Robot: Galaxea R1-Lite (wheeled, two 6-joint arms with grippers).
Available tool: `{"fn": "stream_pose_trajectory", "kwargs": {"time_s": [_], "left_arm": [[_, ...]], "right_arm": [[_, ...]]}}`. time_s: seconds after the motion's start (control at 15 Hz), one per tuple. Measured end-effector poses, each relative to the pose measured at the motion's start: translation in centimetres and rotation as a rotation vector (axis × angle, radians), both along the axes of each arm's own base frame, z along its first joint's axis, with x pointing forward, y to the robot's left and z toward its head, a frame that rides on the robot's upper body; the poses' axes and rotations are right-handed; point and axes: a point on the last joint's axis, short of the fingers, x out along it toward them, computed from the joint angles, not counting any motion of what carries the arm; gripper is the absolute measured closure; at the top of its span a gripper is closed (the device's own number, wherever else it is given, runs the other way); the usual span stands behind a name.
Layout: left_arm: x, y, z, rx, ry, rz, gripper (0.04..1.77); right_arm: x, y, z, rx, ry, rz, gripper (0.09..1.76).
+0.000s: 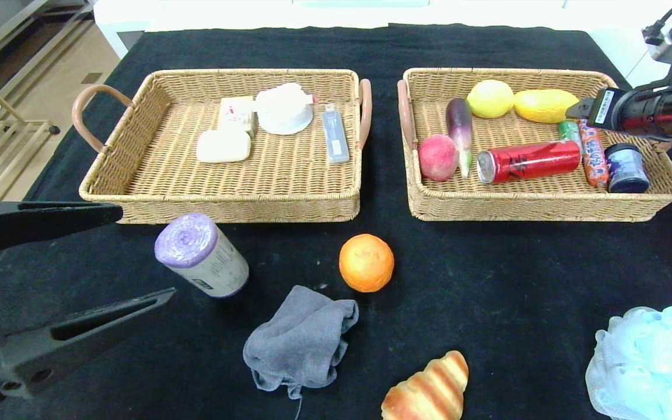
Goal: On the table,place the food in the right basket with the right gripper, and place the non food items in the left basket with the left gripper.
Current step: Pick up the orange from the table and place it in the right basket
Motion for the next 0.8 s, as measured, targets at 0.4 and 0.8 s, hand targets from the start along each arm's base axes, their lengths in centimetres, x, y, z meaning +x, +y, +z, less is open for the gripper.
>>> {"fn": "stream_pose_trajectory", "kwargs": {"time_s": [0.4,0.8], "left_arm": [[-0.1,0.0,0.0,-0.001,-0.003,0.000,0.09],[-0.2,0.1,0.1,-0.003,-0.007,0.001,0.09]], "right_arm": [[-1.3,1.3,1.1,0.001,-0.020,0.037,0.19],[-3.5,5.0,1.9,-0.019,-0.029,0.153,0.16]]}}
